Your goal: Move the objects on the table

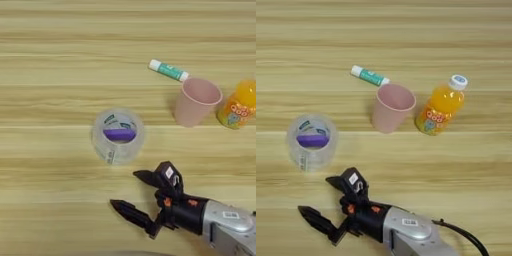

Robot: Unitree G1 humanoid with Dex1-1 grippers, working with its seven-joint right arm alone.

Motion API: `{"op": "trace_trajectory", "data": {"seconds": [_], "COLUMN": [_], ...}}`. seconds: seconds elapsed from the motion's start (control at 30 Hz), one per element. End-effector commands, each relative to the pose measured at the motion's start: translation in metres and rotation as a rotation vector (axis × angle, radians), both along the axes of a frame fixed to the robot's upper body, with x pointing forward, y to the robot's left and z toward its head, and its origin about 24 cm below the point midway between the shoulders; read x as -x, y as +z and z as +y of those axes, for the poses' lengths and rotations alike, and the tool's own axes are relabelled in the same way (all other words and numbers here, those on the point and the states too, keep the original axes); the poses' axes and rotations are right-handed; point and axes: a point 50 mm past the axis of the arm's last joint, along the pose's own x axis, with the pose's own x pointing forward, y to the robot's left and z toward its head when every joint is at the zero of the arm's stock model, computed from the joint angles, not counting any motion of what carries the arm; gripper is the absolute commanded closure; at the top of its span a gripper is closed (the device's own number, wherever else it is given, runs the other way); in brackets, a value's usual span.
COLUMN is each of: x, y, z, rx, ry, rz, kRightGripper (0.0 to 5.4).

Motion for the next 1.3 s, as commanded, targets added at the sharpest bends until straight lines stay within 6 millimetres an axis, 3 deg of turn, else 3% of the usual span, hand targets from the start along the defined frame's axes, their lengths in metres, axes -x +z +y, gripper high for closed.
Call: {"op": "trace_trajectory", "data": {"seconds": [0.03, 0.37, 0.93, 1.3], "x": [-0.009, -0.023, -0.043, -0.086], "y": [0.013, 0.009, 0.021, 0.011], "z": [0.013, 0.036, 0.078, 0.082], "rx": [-0.016, -0.002, -0.098, -0.011], "ry": [0.079, 0.165, 0.204, 0.032], "rz": [-0.096, -0.110, -0.163, -0.318], "kRightGripper": [0.04, 0.04, 0.04, 0.04]}}
